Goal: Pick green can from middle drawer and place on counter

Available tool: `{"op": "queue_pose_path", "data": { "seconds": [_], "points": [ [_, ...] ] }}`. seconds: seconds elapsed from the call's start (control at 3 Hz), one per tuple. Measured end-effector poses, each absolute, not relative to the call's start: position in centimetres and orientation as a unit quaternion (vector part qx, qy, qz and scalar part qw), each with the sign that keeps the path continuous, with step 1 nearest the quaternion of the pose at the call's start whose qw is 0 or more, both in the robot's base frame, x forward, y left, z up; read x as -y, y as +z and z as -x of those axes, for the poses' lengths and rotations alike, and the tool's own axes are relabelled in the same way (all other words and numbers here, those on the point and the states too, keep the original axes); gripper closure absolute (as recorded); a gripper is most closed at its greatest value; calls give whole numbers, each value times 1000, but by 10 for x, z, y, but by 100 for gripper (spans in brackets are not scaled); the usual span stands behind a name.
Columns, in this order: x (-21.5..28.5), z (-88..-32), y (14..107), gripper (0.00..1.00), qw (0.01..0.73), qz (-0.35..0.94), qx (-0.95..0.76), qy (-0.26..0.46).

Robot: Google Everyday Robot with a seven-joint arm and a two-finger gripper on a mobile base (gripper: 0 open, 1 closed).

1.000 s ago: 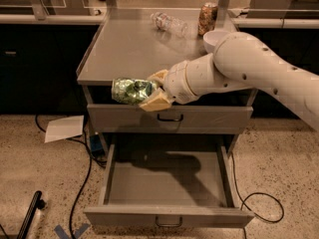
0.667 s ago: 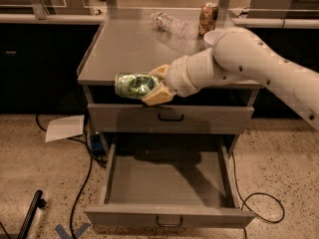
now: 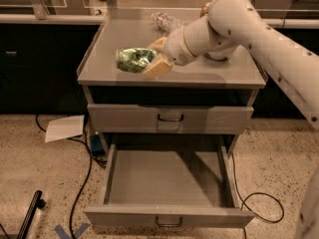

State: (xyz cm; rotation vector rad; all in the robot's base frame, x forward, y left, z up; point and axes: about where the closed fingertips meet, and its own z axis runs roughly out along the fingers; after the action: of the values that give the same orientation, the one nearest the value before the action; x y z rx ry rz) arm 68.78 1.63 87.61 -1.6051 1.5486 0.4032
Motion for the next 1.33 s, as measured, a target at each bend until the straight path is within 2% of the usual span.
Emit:
{"op": "queue_pose_path", "data": {
  "seconds": [0.33,1.0,1.33],
  "points": [
    [-16,-714,890,100,427,641,-618,158],
    [3,-751,858,100,454,597,-636,181],
    [3,-752,857,81,454,597,-636,182]
  ]
}}
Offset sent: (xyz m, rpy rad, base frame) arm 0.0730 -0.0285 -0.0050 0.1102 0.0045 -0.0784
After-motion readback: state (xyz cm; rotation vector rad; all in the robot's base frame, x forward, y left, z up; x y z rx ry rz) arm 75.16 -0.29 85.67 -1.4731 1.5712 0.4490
